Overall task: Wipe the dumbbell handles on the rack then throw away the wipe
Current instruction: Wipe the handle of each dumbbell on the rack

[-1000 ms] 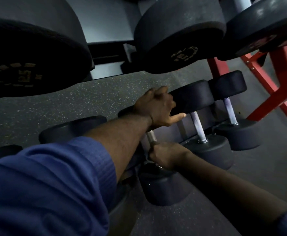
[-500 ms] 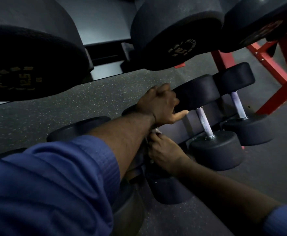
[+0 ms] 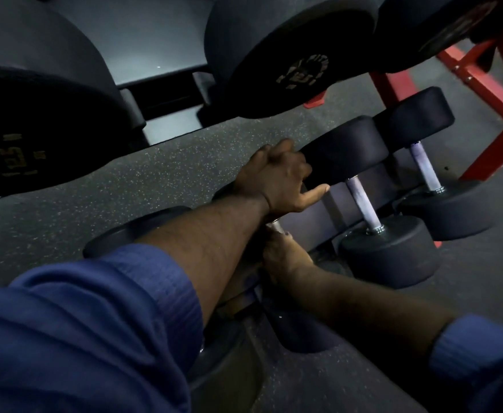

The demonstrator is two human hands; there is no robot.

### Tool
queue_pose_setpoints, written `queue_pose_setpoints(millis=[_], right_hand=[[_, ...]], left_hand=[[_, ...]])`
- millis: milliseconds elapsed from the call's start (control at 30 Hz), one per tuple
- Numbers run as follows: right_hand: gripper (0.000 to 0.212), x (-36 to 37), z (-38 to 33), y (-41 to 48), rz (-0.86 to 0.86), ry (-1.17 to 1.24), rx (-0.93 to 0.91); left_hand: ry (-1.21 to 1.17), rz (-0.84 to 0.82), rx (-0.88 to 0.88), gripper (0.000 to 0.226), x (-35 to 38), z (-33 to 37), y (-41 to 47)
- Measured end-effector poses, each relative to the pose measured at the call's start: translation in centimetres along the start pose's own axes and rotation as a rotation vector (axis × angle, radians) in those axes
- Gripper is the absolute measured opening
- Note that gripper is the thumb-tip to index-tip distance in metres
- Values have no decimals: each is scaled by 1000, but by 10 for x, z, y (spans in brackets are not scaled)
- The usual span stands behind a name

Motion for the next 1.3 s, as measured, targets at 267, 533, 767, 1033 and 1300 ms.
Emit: queue_pose_setpoints(millis=[267,533,767,1033,1300], right_hand=[[22,22,32,-55,560,57,-439],[29,85,48,-73,789,1100,-329],[16,70,50,-42,1184,2395,433],[25,73,56,-25,572,1729,88],[15,80,68,-32,389,1724,162]], left_hand=[[8,-21,43,56,-4,2,0],[36,56,60,49,-4,5,-3],[66,49,70,43,0,8,2],[81,-7,65,45,-2,6,2],[76,8,66,43,-3,6,3]])
Point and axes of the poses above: each hand's wrist, its own y-axis towards the middle knuckle, its own x-axis out of the palm, z = x × y, the point moved 1 cm from there along y, towards the middle knuckle, and after that the axes turned 11 degrees about -x, right-handed, at the moved point
